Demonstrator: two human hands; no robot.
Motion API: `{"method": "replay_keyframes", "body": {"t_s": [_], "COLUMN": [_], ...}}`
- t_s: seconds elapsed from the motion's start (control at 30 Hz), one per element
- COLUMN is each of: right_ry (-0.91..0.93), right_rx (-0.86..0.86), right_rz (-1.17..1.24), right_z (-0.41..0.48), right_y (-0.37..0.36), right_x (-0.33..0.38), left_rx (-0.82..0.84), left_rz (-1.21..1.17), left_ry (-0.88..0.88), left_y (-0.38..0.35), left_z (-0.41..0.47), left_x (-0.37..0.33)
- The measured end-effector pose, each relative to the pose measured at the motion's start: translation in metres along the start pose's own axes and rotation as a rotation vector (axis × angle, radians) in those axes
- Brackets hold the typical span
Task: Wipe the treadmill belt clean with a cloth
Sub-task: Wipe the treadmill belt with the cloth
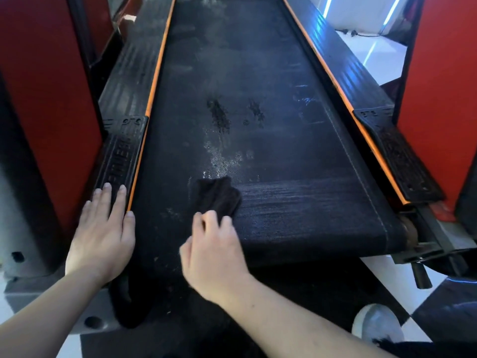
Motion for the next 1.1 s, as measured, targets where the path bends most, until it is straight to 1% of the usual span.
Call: {"method": "replay_keyframes", "body": {"t_s": [0.13,0.23,0.33,0.37,0.5,0.7,0.9,1.0,1.1], "right_ry": [0.150,0.211,0.202,0.199,0.206,0.167,0.049,0.006,-0.106], "right_rx": [0.064,0.133,0.221,0.222,0.136,0.045,0.034,0.005,0.006], "right_rz": [0.041,0.137,0.224,0.229,0.209,0.109,0.037,-0.047,-0.145], "right_z": [0.006,0.012,0.021,0.023,0.019,0.000,-0.019,-0.021,-0.019], "right_y": [-0.022,-0.040,-0.050,-0.050,-0.041,-0.015,0.026,0.051,0.074], "right_x": [0.045,0.071,0.079,0.077,0.062,0.019,-0.063,-0.108,-0.152], "left_rx": [0.019,0.017,0.025,0.029,0.032,0.018,0.039,0.029,0.032], "left_rz": [0.087,-0.037,-0.085,-0.094,-0.102,-0.111,-0.122,-0.126,-0.130], "left_ry": [-0.067,-0.002,0.009,0.019,0.056,0.071,0.087,0.102,0.103], "left_y": [-0.012,-0.004,-0.001,-0.003,-0.002,0.003,0.005,0.007,0.008], "left_z": [0.001,0.000,0.000,0.001,0.000,-0.001,-0.001,-0.003,-0.004], "left_x": [0.004,0.004,0.003,0.005,0.006,0.004,0.005,0.004,0.004]}}
Point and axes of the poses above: each hand's wrist, its own z-axis towards the middle knuckle, its own y-axis out of the back of the hand, x = y × z, the point moved 9 cm from there along z, towards the middle knuckle, and after that the axes turned 9 degrees about z, right-handed, at the moved point
